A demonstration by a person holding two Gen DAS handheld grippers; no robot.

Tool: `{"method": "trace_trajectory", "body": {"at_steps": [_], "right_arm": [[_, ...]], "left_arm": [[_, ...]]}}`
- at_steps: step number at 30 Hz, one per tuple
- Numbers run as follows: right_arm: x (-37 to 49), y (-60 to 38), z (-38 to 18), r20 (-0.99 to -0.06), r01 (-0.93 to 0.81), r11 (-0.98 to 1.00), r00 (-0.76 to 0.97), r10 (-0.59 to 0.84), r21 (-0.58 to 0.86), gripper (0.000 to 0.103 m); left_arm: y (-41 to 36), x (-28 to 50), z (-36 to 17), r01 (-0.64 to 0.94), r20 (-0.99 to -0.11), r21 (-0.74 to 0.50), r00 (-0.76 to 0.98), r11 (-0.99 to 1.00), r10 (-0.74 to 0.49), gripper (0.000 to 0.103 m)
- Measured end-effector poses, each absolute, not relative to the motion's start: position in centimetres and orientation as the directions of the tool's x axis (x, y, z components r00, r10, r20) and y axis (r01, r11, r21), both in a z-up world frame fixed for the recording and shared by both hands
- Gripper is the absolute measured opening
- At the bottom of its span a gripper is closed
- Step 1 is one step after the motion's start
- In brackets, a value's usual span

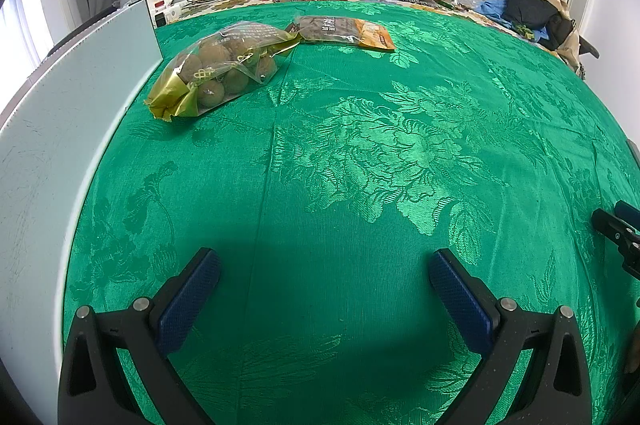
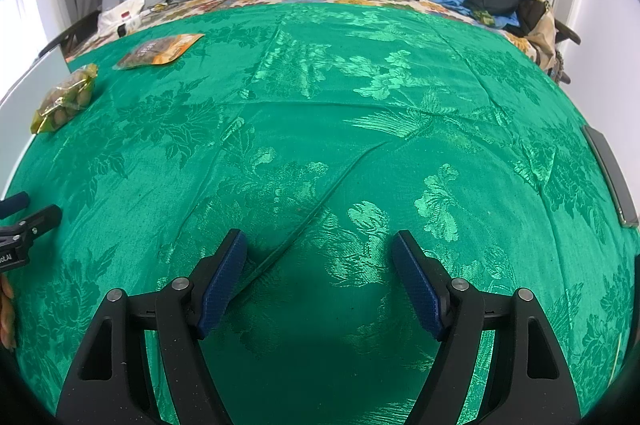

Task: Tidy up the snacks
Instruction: 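Move the left gripper back toward the potato-ball bag on the bed, then grasp the clear potato-ball bag with the left gripper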

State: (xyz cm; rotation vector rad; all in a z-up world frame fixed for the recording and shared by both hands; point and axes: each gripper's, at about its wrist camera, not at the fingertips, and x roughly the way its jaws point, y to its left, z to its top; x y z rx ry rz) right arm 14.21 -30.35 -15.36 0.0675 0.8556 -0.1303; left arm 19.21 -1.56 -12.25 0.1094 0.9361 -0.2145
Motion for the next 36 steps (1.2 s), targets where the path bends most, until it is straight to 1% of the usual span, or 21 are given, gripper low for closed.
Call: {"method": "trace_trajectory", "body": {"at_steps": [6, 8, 10, 11, 14, 15, 18, 21, 22, 24, 25, 29, 30, 31, 32, 33, 34, 36], "right_arm": [[14.2, -30.3, -15.4, -0.756, 0.142, 0.990, 0.648, -0.088, 0.007, 0.078], [14.2, -30.3, -15.4, -0.756, 0.142, 0.990, 0.648, -0.088, 0.007, 0.078], [14.2, -30.4, -15.4, -0.756, 0.141, 0.990, 0.648, -0.087, 0.007, 0.078], [14.2, -30.3, -15.3, -0.756, 0.141, 0.990, 0.648, -0.087, 0.008, 0.078], [14.2, -30.3, -15.4, -0.756, 0.141, 0.990, 0.648, -0.087, 0.007, 0.078], [14.2, -30.3, -15.4, -0.756, 0.141, 0.990, 0.648, -0.087, 0.007, 0.078], [14.2, -30.3, -15.3, -0.756, 0.141, 0.990, 0.648, -0.087, 0.007, 0.078], [14.2, -30.3, -15.4, -0.756, 0.141, 0.990, 0.648, -0.088, 0.006, 0.078], [14.2, -30.3, -15.4, -0.756, 0.141, 0.990, 0.648, -0.087, 0.007, 0.078], [14.2, -30.3, -15.4, -0.756, 0.141, 0.990, 0.648, -0.087, 0.007, 0.078], [14.2, -30.3, -15.4, -0.756, 0.141, 0.990, 0.648, -0.088, 0.006, 0.078], [14.2, -30.3, -15.4, -0.756, 0.141, 0.990, 0.648, -0.088, 0.006, 0.078], [14.2, -30.3, -15.4, -0.756, 0.141, 0.990, 0.648, -0.088, 0.006, 0.078], [14.2, -30.3, -15.4, -0.756, 0.141, 0.990, 0.648, -0.087, 0.006, 0.078], [14.2, -30.3, -15.4, -0.756, 0.141, 0.990, 0.648, -0.087, 0.007, 0.078], [14.2, -30.3, -15.4, -0.756, 0.141, 0.990, 0.648, -0.088, 0.006, 0.078], [14.3, -30.3, -15.4, -0.756, 0.141, 0.990, 0.648, -0.088, 0.006, 0.078], [14.3, -30.3, -15.4, -0.756, 0.141, 0.990, 0.648, -0.088, 0.006, 0.078]], "left_arm": [[-1.7, 19.5, -12.3, 0.254, -0.812, 0.005, 0.566, 0.967, -0.145, 0.103], [-1.6, 20.1, -12.1, 0.309, -0.845, 0.003, 0.509, 0.951, -0.163, 0.103], [-1.4, 21.8, -11.5, 0.389, -0.904, 0.002, 0.394, 0.921, -0.164, 0.102], [-1.2, 22.5, -10.7, 0.419, -0.911, 0.004, 0.376, 0.908, -0.169, 0.102], [-0.4, 24.8, -7.4, 0.500, -0.896, 0.045, 0.402, 0.865, -0.186, 0.102], [-0.2, 26.4, -6.0, 0.531, -0.894, 0.092, 0.417, 0.842, -0.166, 0.102], [0.2, 30.0, -4.7, 0.577, -0.912, 0.147, 0.393, 0.804, -0.115, 0.102], [0.7, 33.7, -5.9, 0.593, -0.947, 0.151, 0.316, 0.791, -0.056, 0.102], [0.5, 35.0, -6.7, 0.595, -0.949, 0.180, 0.313, 0.783, -0.020, 0.102], [0.0, 36.6, -7.7, 0.583, -0.943, 0.220, 0.333, 0.782, 0.017, 0.102], [-0.2, 37.4, -8.1, 0.573, -0.942, 0.220, 0.335, 0.789, 0.019, 0.102], [0.5, 40.4, -10.3, 0.467, -0.953, 0.137, 0.302, 0.873, -0.012, 0.102], [1.1, 41.1, -10.9, 0.427, -0.960, 0.102, 0.280, 0.898, -0.025, 0.099], [1.8, 41.3, -11.2, 0.382, -0.965, 0.048, 0.257, 0.923, -0.056, 0.088], [2.5, 41.2, -11.1, 0.343, -0.961, -0.010, 0.255, 0.939, -0.103, 0.086], [3.0, 40.8, -10.7, 0.302, -0.951, -0.030, 0.284, 0.953, -0.120, 0.077], [3.3, 40.4, -10.6, 0.274, -0.950, -0.039, 0.288, 0.961, -0.121, 0.075], [3.9, 39.1, -10.5, 0.208, -0.947, -0.064, 0.294, 0.976, -0.125, 0.074]]}}
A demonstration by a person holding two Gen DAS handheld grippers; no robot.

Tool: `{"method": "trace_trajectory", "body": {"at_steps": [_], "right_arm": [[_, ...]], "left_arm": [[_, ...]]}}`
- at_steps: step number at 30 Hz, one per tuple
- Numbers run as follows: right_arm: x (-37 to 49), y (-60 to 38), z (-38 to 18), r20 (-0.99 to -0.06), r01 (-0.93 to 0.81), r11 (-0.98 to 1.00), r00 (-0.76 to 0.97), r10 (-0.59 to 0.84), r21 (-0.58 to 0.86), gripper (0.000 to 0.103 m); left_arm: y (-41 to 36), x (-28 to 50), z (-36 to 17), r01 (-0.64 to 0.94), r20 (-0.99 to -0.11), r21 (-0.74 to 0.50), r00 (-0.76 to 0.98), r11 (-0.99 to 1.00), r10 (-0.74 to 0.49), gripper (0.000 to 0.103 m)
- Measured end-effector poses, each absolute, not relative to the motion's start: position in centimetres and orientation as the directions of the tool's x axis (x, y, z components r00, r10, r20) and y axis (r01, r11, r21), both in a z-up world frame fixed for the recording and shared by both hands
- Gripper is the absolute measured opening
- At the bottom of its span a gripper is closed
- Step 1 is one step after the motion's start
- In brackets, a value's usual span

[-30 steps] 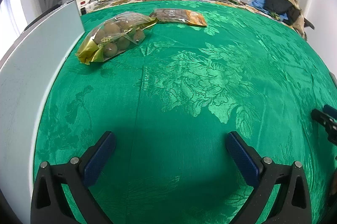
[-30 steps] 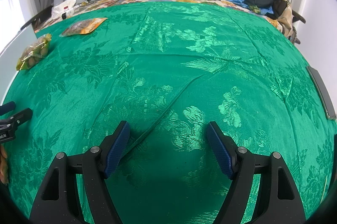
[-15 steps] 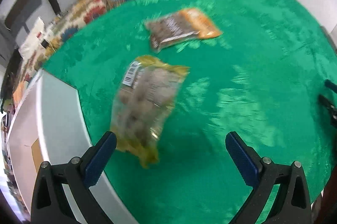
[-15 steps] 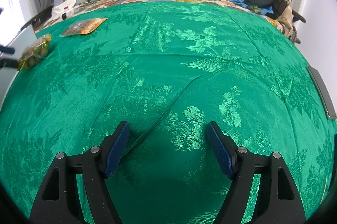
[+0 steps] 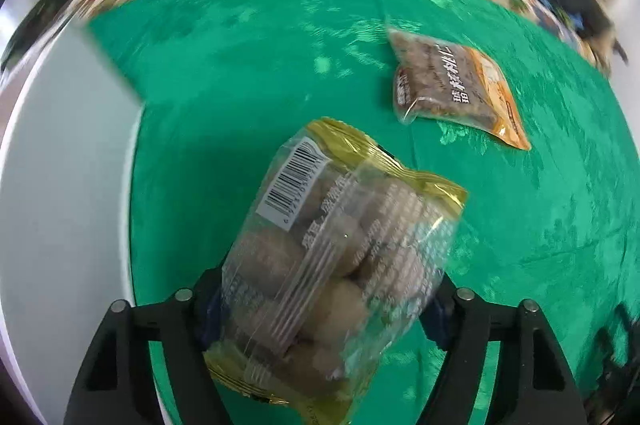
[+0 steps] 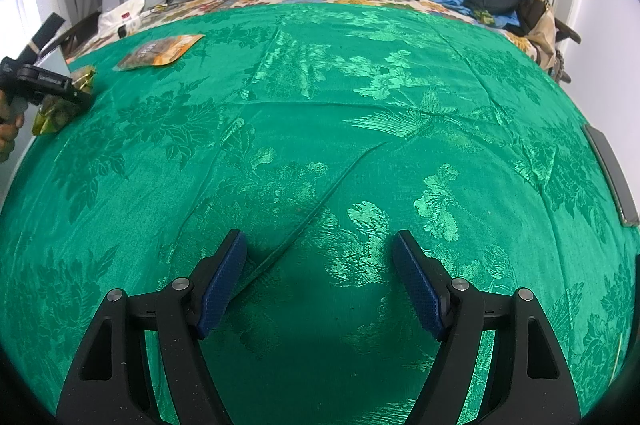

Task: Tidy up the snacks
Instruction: 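Grasp the clear potato-ball bag with the left gripper, then grasp the walnut pack with the right gripper while the left holds the potato-ball bag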

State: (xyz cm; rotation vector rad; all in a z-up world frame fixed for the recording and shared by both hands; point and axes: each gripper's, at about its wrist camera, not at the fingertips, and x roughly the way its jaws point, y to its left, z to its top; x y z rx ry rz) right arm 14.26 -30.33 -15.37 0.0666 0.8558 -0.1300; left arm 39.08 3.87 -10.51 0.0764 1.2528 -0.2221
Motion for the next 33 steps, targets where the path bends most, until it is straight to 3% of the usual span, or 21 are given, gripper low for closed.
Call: {"method": "trace_trajectory", "body": {"at_steps": [5, 10, 17, 24, 33], "right_arm": [[14.3, -30.3, -15.4, -0.756, 0.141, 0.990, 0.648, -0.087, 0.006, 0.078], [14.3, -30.3, -15.4, -0.757, 0.141, 0.990, 0.648, -0.089, 0.005, 0.078], [14.3, -30.3, -15.4, -0.757, 0.141, 0.990, 0.648, -0.089, 0.005, 0.078], [14.3, -30.3, -15.4, -0.757, 0.141, 0.990, 0.648, -0.089, 0.005, 0.078], [14.3, -30.3, -15.4, -0.757, 0.141, 0.990, 0.647, -0.090, 0.003, 0.078]], "left_arm": [[4.8, 32.3, -10.4, 0.019, -0.954, -0.129, 0.269, 0.991, -0.130, 0.074], [3.7, 25.1, -10.8, 0.097, -0.933, -0.145, 0.319, 0.985, -0.168, 0.077], [3.3, 22.2, -12.3, 0.210, -0.865, 0.037, 0.497, 0.977, -0.074, 0.102], [4.5, 21.6, -12.8, 0.220, -0.806, 0.010, 0.579, 0.975, -0.122, 0.103], [4.0, 22.1, -12.8, 0.220, -0.807, 0.010, 0.578, 0.975, -0.122, 0.103]]}}
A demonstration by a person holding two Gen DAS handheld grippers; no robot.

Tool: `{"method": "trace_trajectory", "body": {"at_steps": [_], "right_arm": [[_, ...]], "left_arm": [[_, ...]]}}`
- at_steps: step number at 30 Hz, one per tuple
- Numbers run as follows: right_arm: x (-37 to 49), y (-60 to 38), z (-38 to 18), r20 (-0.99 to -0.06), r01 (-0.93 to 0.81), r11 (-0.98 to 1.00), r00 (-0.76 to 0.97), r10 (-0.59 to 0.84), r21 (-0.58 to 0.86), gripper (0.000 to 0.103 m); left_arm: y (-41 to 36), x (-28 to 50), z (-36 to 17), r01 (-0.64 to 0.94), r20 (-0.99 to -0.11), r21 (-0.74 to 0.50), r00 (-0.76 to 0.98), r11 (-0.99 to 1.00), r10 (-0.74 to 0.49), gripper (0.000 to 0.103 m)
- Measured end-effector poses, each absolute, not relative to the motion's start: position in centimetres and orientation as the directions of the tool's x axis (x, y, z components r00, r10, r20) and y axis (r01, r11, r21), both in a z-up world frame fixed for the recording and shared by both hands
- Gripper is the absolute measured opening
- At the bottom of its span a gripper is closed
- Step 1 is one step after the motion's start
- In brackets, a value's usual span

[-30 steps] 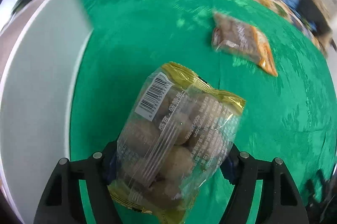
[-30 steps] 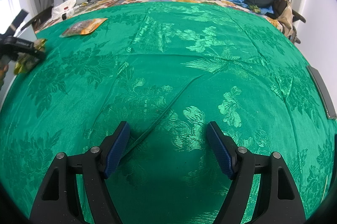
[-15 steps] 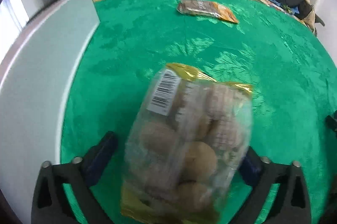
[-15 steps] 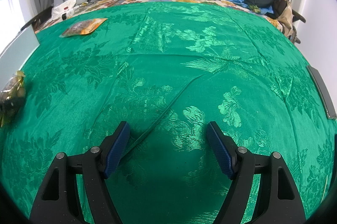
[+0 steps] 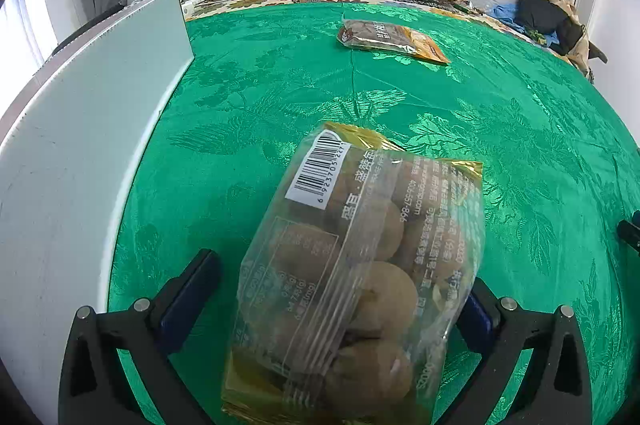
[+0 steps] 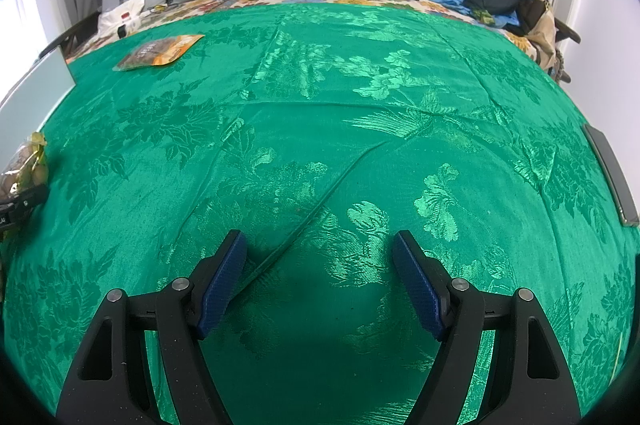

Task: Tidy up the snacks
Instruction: 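Grasp the walnut pack with the right gripper while the left holds the potato-ball bag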

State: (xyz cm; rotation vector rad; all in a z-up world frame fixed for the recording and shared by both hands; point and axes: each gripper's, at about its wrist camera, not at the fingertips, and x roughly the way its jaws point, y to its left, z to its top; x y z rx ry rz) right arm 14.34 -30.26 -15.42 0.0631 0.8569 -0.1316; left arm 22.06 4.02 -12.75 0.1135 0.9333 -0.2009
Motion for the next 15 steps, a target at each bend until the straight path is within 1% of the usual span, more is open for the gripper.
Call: {"method": "trace_trajectory", "body": {"at_steps": [4, 7, 9, 12, 15], "right_arm": [[14.4, -30.3, -15.3, -0.761, 0.119, 0.993, 0.646, -0.066, 0.015, 0.080], [17.2, -29.0, -14.0, -0.797, -0.092, 0.995, 0.603, 0.036, -0.025, 0.078], [20.0, -27.0, -12.1, -0.787, -0.228, 0.971, 0.612, 0.081, -0.077, 0.078], [26.3, -22.8, -9.0, -0.800, -0.466, 0.882, 0.553, 0.234, -0.065, 0.078], [32.2, -17.9, -8.0, -0.837, -0.625, 0.773, 0.475, 0.271, -0.105, 0.078]], "left_arm": [[4.1, 22.1, -12.8, 0.221, -0.807, 0.010, 0.578, 0.975, -0.123, 0.103], [4.0, 22.1, -12.7, 0.220, -0.807, 0.011, 0.578, 0.975, -0.122, 0.103], [4.1, 22.1, -12.7, 0.220, -0.807, 0.010, 0.578, 0.975, -0.122, 0.103], [4.0, 22.1, -12.7, 0.220, -0.807, 0.010, 0.578, 0.975, -0.122, 0.103], [4.1, 22.4, -12.7, 0.220, -0.807, 0.009, 0.578, 0.975, -0.123, 0.103]]}}
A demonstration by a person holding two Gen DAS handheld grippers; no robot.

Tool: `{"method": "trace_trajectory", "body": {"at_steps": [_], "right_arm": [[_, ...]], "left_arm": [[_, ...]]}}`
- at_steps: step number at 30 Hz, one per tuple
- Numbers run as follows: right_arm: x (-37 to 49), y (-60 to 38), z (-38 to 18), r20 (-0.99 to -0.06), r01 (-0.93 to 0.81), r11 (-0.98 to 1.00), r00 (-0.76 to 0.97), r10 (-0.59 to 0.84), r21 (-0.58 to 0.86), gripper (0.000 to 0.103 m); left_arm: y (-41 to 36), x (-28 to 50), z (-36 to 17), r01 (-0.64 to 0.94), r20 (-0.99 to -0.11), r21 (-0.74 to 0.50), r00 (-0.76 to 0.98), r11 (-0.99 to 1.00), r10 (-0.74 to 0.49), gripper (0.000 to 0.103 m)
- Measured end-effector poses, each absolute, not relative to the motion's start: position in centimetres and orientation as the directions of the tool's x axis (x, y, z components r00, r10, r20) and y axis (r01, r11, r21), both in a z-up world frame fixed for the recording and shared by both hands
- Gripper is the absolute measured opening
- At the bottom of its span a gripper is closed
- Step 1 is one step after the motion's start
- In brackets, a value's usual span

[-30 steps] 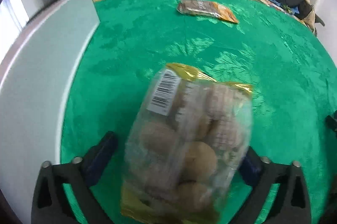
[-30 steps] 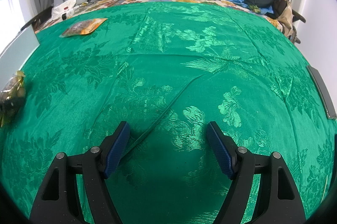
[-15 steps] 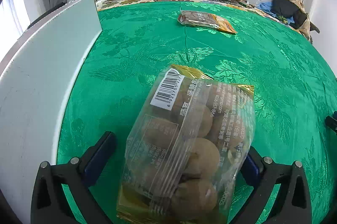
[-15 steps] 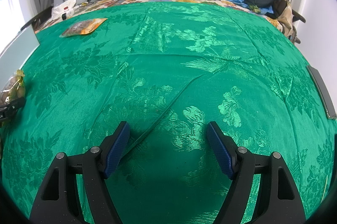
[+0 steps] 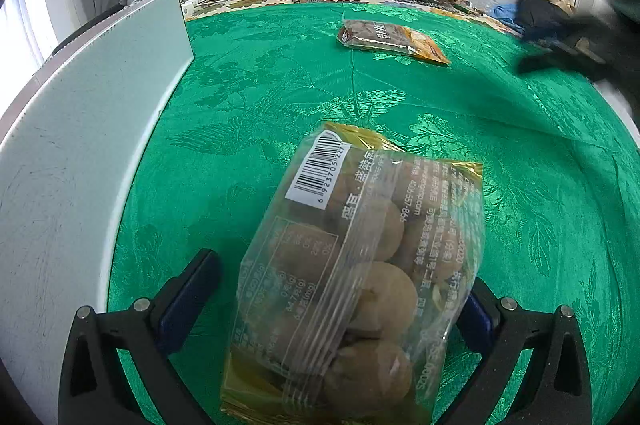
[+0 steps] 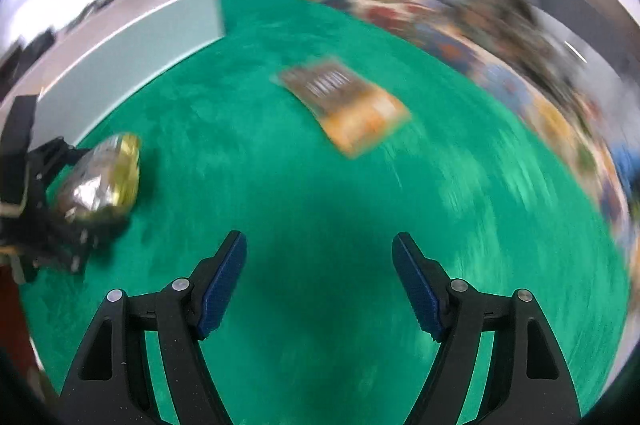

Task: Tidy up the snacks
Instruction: 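Grasp the walnut pack with the right gripper while the left holds the potato-ball bag, then lift both packs and carry them toward the white box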

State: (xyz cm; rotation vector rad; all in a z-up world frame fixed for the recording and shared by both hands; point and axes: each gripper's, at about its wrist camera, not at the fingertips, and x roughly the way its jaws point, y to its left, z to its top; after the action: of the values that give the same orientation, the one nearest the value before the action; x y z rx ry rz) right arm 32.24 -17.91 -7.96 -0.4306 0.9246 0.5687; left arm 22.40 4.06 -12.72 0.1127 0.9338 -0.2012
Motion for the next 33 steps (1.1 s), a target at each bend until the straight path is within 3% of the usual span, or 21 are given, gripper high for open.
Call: {"method": "trace_trajectory", "body": {"at_steps": [6, 11, 12, 13, 15, 16, 22, 24, 33], "right_arm": [[41.1, -9.8, -10.0, -0.908, -0.797, 0.556, 0.384, 0.168, -0.234, 0.078], [46.6, -7.0, -12.1, -0.924, -0.818, 0.505, 0.370, 0.094, -0.276, 0.079], [47.5, -7.2, -12.5, -0.934, -0.812, 0.524, 0.349, 0.080, -0.258, 0.085], [48.4, -7.7, -12.4, -0.935, -0.796, 0.562, 0.338, 0.108, -0.223, 0.085], [51.6, -9.8, -12.9, -0.959, -0.717, 0.696, 0.220, 0.180, -0.034, 0.096], [52.4, -10.9, -12.9, -0.950, -0.663, 0.749, 0.224, 0.219, 0.016, 0.096], [50.8, -12.3, -13.0, -0.944, -0.523, 0.852, 0.286, 0.163, -0.011, 0.088], [49.5, -12.9, -12.7, -0.948, -0.470, 0.882, 0.286, 0.138, -0.013, 0.075], [38.7, -16.5, -12.5, -0.942, -0.294, 0.954, 0.334, 0.043, -0.061, 0.074]], "left_arm": [[4.1, 22.3, -12.7, 0.220, -0.807, 0.009, 0.578, 0.975, -0.123, 0.103], [4.2, 22.2, -12.7, 0.220, -0.807, 0.009, 0.577, 0.975, -0.123, 0.103], [4.2, 22.2, -12.8, 0.220, -0.807, 0.009, 0.578, 0.975, -0.123, 0.103], [3.9, 22.4, -12.7, 0.221, -0.807, 0.009, 0.578, 0.975, -0.123, 0.103], [3.7, 22.6, -12.7, 0.221, -0.807, 0.009, 0.577, 0.975, -0.123, 0.103], [3.7, 22.6, -12.7, 0.221, -0.807, 0.009, 0.577, 0.975, -0.123, 0.103], [3.8, 22.7, -12.6, 0.220, -0.807, 0.009, 0.577, 0.976, -0.123, 0.103], [3.9, 22.8, -12.7, 0.220, -0.807, 0.009, 0.577, 0.975, -0.123, 0.103], [3.8, 22.7, -12.7, 0.220, -0.807, 0.009, 0.577, 0.976, -0.123, 0.103]]}}
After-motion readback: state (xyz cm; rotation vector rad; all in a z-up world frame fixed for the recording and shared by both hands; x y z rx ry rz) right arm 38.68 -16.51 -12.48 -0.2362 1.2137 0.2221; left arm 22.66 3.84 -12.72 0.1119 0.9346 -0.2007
